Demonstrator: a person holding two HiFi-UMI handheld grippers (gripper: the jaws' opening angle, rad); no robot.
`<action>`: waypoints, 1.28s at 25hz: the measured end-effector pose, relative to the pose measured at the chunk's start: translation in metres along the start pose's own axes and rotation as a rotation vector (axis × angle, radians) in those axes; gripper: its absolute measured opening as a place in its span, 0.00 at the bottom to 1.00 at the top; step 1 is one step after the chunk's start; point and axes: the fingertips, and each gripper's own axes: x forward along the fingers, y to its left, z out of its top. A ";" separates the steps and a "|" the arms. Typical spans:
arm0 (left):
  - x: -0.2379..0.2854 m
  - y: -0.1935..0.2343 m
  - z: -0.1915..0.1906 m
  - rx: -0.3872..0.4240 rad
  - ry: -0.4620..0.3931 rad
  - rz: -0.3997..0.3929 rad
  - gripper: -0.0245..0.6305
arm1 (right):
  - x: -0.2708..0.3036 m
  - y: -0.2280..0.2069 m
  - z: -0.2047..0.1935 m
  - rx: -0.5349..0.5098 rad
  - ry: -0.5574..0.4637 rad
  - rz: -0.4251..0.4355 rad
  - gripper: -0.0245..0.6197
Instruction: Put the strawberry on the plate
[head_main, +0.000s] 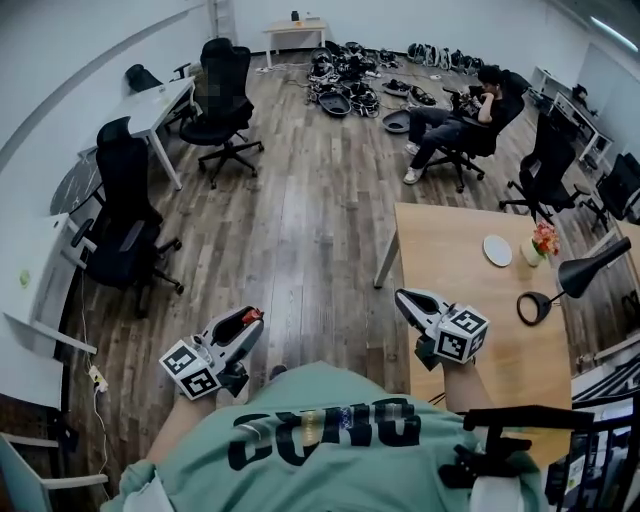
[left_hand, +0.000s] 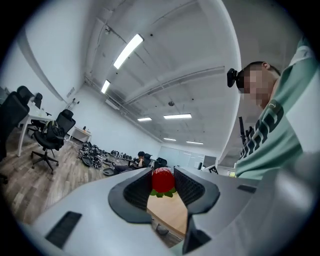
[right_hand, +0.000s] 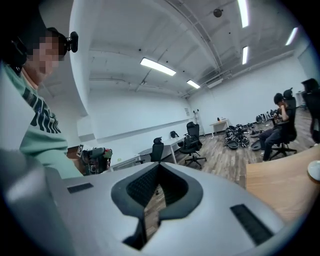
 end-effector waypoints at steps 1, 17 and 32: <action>0.007 0.014 0.002 -0.010 0.000 -0.018 0.25 | 0.009 -0.007 0.003 0.002 0.002 -0.019 0.05; 0.073 0.305 0.116 -0.031 0.045 -0.203 0.25 | 0.241 -0.076 0.088 -0.032 -0.011 -0.205 0.05; 0.302 0.425 0.137 -0.019 0.053 -0.172 0.25 | 0.327 -0.334 0.154 0.048 -0.033 -0.168 0.05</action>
